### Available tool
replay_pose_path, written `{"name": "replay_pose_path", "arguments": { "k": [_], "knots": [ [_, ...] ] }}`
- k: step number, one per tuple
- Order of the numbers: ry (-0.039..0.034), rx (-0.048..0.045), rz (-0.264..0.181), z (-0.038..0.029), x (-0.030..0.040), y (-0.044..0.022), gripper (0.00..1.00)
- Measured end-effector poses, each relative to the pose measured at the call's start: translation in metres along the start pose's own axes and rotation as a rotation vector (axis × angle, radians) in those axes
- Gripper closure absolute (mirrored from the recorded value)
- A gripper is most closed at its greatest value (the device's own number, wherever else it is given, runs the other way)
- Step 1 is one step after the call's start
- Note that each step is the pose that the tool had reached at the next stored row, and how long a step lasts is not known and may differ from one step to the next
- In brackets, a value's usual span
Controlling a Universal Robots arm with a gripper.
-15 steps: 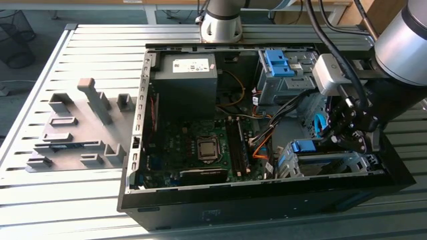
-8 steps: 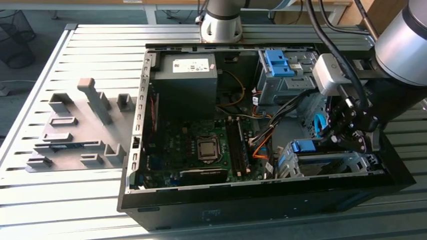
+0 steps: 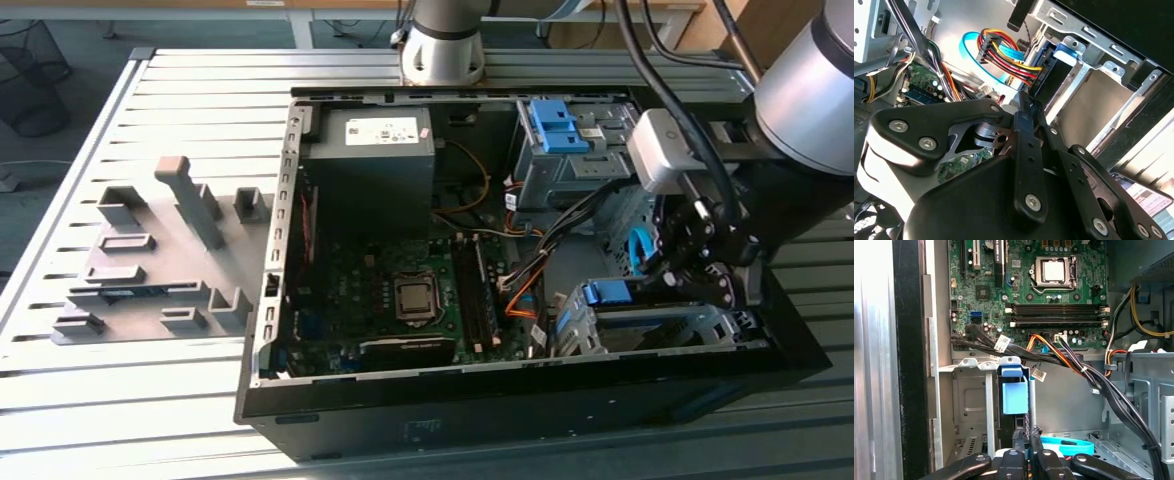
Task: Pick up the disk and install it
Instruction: 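Insert the second disk wire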
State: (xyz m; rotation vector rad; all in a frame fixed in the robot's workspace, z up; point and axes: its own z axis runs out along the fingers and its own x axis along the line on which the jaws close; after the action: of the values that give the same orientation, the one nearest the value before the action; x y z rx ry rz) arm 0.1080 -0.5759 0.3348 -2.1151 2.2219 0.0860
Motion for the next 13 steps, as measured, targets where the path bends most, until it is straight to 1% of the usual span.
{"name": "replay_pose_path", "arguments": {
  "k": [2,4,7,13],
  "knots": [
    [-0.0026,-0.0002,0.0,0.0003,0.0014,-0.0001,0.84],
    [-0.0088,-0.0004,0.0,0.0006,0.0016,-0.0001,0.84],
    [-0.0279,-0.0013,0.0,0.0006,0.0016,-0.0001,0.84],
    [-0.0281,-0.0018,-0.004,0.0007,0.0018,-0.0001,0.84]
  ]
}}
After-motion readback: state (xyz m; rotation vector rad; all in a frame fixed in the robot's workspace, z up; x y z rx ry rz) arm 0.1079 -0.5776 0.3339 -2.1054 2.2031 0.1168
